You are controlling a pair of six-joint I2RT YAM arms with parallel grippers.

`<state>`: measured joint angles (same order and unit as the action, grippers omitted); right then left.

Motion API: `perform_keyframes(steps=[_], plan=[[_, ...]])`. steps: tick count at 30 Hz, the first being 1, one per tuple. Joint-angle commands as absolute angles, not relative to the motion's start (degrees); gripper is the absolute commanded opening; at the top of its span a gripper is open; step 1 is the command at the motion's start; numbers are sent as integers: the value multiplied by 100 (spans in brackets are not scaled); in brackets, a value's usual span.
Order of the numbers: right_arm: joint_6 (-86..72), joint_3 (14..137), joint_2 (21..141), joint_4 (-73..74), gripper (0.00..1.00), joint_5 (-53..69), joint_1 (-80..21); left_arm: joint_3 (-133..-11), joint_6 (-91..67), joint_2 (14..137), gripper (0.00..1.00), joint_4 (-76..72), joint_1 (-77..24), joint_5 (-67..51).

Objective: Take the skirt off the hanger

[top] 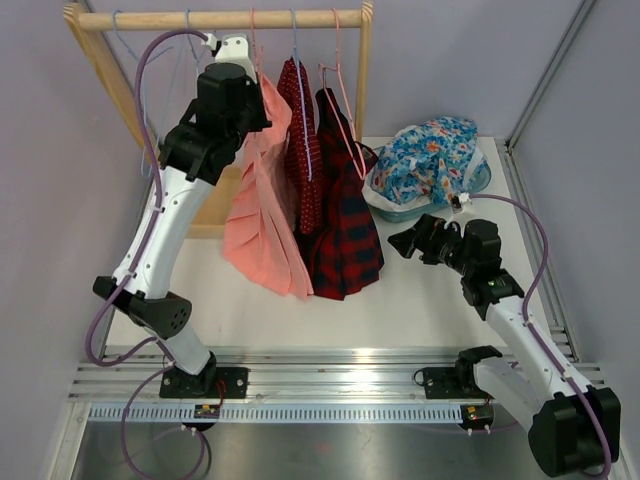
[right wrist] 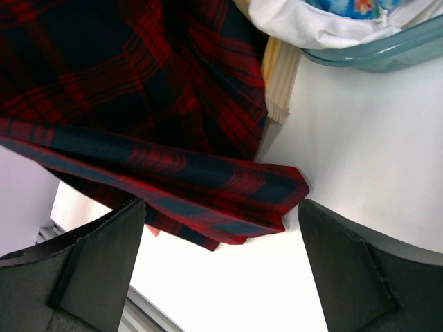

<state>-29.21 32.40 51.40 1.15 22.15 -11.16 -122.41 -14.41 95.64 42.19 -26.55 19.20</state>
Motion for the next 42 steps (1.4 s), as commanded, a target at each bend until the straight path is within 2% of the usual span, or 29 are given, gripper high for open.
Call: perform_keyframes(steps=[1, 3, 6, 7, 11, 17, 21, 26, 39, 41, 42], plan=[[-2874, 3217, 4809, -308, 99, 2436, -1300, -13093, -1222, 9080, 0, 4174, -2663, 2338], [-2752, 3374, 4668, -176, 99, 2225, -1528, -13218, -1222, 8939, 0, 4350, -2681, 2320], [-2454, 3918, 4535, 280, 99, 1470, -2458, -13035, -1230, 8526, 0, 4316, -2707, 2285], [-2356, 4111, 4570, 481, 99, 1041, -3070, -12869, -1239, 8430, 0, 4281, -2724, 2233], [-2013, 5287, 4824, 756, 100, 55, -4486, -12316, -1283, 8051, 0, 4166, -2786, 2241], [-1171, 6898, 6027, 993, 99, -1545, -6684, -11629, -1643, 7665, 0, 3982, -2830, 2110], [-1011, 7601, 7072, 757, 99, -1985, -7118, -11330, -1907, 7559, 0, 3964, -2865, 2057], [-932, 8295, 7847, 484, 99, -2144, -7198, -10838, -2240, 7225, 0, 3719, -2979, 1890], [-528, 8956, 9456, -833, 99, -3251, -7198, -10512, -2645, 6856, 0, 3674, -3032, 1327], [-510, 8991, 9675, -1010, 90, -3313, -7198, -10355, -2681, 6759, 0, 3630, -3032, 1345], [-492, 9061, 9755, -1028, 76, -3279, -7190, -10301, -2681, 6680, 0, 3604, -3032, 1353]])
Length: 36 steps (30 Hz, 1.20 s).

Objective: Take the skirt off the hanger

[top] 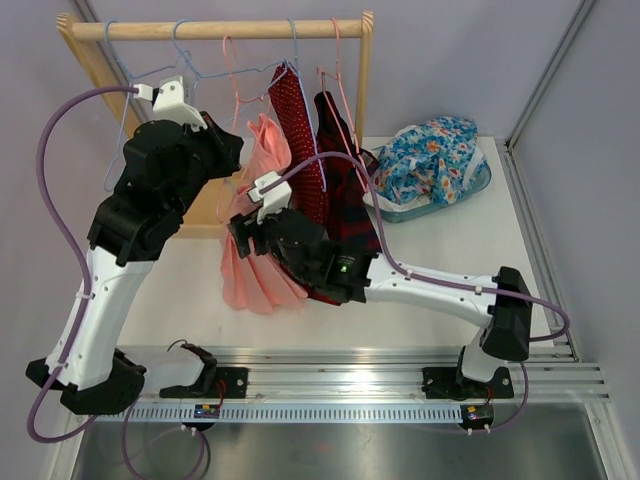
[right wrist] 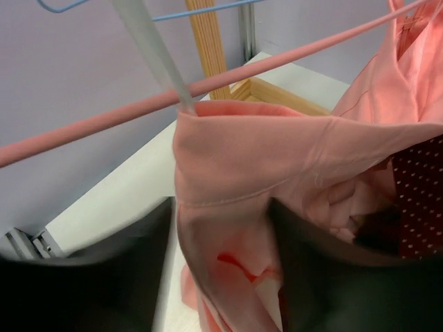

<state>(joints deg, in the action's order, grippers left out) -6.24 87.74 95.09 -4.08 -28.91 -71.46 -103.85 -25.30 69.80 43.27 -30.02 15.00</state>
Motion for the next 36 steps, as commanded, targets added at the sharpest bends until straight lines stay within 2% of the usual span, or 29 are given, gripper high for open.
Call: perform_keyframes(steps=[1, 2, 3, 4, 18, 30, 36], plan=[[-492, 9105, 9817, -1046, 49, -3226, -7198, -10266, -2681, 6654, 0, 3577, -3032, 1354], [-501, 9149, 9896, -985, 26, -3147, -7198, -10240, -2681, 6636, 0, 3577, -3032, 1362], [-518, 9245, 10001, -950, 9, -3146, -7207, -10213, -2681, 6592, 0, 3586, -3032, 1388], [-588, 9272, 10028, -897, 0, -3146, -7207, -10195, -2663, 6574, 0, 3595, -3032, 1406], [-431, 8947, 8965, -616, 0, -2936, -7646, -8746, -2461, 6346, 0, 2787, -3032, 2127], [-35, 9351, 8675, -193, 0, -2970, -8762, -8780, -2558, 6846, 0, 2321, -3032, 2882], [483, 9483, 8666, -237, 0, -3419, -9377, -8675, -2391, 6996, 0, 2084, -3032, 3365]])
